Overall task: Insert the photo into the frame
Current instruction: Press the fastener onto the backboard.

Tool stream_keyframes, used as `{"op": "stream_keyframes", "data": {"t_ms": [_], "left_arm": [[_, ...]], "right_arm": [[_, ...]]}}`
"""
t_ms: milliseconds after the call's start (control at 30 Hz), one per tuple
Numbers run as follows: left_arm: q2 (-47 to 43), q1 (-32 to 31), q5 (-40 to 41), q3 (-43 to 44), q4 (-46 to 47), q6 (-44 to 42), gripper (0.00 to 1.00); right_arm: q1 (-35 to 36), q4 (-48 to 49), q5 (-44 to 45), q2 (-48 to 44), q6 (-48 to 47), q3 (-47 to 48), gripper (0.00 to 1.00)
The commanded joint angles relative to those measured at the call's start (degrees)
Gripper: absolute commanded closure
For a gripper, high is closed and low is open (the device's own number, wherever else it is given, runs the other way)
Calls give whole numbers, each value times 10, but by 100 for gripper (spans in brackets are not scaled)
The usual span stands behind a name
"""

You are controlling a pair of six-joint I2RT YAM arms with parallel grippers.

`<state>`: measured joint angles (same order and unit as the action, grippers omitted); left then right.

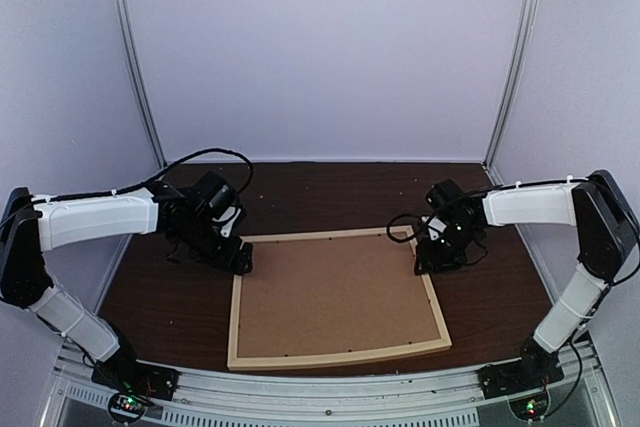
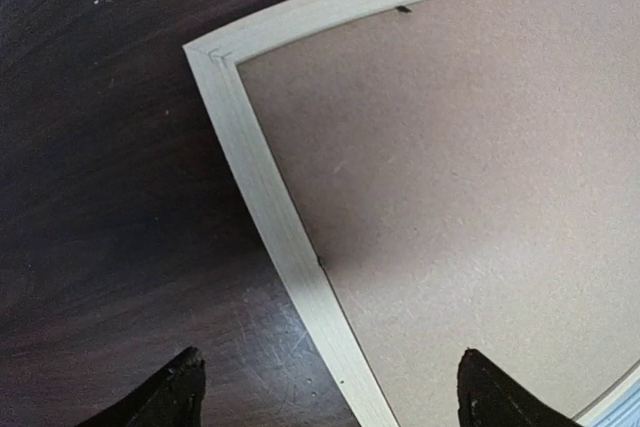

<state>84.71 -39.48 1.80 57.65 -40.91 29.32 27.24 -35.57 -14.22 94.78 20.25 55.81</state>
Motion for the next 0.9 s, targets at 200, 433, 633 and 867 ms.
{"op": "stream_keyframes", "data": {"t_ms": [200,433,633,867], "left_arm": [[5,36,18,3,18,-4,12],[66,65,-16,27,17,-23,11],[105,83,-16,43,13,-31,12],[125,93,-13,56,-7,-42,7]], "right_arm": [[2,28,-18,-1,7,-22,72],[3,34,-13,-20,26,-45,81],[3,59,-5,-50,67,-82,90],[4,72,1,-59,82,-99,93]]}}
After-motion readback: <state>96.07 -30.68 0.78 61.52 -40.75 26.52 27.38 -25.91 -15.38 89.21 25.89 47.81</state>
